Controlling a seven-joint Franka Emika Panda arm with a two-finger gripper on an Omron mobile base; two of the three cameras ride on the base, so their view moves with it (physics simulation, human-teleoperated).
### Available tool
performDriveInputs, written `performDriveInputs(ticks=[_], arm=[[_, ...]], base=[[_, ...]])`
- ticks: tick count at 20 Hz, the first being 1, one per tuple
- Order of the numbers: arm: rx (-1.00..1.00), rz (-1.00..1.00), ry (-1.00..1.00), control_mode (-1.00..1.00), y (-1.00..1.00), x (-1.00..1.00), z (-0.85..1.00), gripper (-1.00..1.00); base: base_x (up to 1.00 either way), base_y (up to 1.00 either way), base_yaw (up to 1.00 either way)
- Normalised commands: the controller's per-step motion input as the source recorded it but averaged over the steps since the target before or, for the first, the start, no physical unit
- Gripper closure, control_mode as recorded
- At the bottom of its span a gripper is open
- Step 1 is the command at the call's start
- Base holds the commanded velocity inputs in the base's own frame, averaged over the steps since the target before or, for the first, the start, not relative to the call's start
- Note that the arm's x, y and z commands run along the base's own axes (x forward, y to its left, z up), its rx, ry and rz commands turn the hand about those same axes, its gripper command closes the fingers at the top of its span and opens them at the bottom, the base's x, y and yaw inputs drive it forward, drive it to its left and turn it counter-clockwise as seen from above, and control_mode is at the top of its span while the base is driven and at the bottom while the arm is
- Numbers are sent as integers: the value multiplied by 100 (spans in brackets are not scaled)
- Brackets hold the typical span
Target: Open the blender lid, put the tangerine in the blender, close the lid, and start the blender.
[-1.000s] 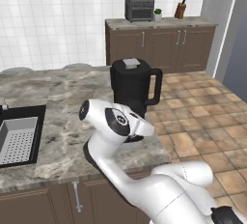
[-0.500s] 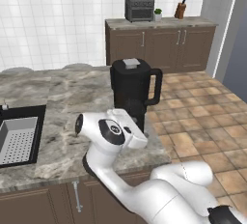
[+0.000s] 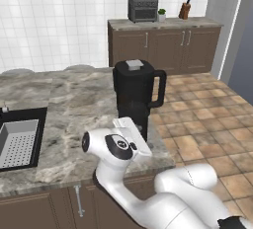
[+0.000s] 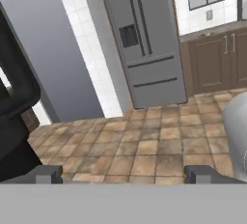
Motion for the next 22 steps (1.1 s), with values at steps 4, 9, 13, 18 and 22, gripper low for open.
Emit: performDriveInputs(ticks=[4,9,13,18,22], arm=[[0,0,-12,-100,-6,14,-23,-100],[0,0,-11,-100,0,26,-26,-100],[0,2,-12,-100,0,26,-22,-100],[0,1,-12,-100,2,26,-12,-100],[-1,0,-10,-100,13,24,-13,-100]], base=[[0,0,0],[0,0,0],[0,0,0],[0,0,0],[0,0,0]])
